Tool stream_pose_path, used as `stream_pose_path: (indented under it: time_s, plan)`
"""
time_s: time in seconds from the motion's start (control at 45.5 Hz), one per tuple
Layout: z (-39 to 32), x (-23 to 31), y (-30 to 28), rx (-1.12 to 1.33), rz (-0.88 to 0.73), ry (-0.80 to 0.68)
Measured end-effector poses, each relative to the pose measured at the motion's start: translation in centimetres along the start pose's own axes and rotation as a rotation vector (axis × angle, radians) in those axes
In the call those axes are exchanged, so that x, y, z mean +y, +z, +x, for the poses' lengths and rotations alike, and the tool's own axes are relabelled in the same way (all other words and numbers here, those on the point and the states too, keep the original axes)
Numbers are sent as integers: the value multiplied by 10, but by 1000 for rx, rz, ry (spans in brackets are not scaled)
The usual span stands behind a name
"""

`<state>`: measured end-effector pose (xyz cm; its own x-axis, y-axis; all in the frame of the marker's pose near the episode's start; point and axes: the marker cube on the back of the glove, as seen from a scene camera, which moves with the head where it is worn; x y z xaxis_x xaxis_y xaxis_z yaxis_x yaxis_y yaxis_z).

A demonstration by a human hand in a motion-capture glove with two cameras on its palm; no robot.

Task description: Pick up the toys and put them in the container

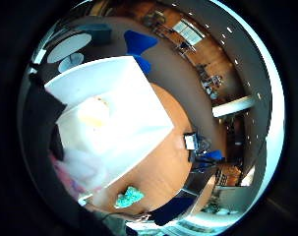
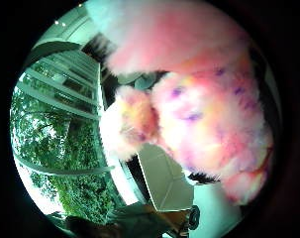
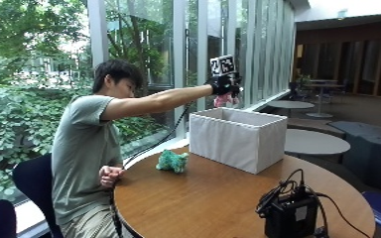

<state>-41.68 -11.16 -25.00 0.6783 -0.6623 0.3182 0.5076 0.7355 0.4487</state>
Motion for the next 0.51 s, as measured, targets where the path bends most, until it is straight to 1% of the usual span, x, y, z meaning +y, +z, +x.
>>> stream_pose_path:
  time_s: [0.066,0.132,0.198,0.308,0.352,0.44,0.506]
  plan:
    - [4,3,1,67,-28,-87]
    - [-5,-5,-2,14,-9,-58]
    - [-2,-5,-4,54,-30,-108]
    - [4,-3,-7,8,-5,14]
    - [3,-4,-9,-6,11,21]
    - [0,-4,-11,-51,21,-15]
    - [3,0,-11,-62,-42,25]
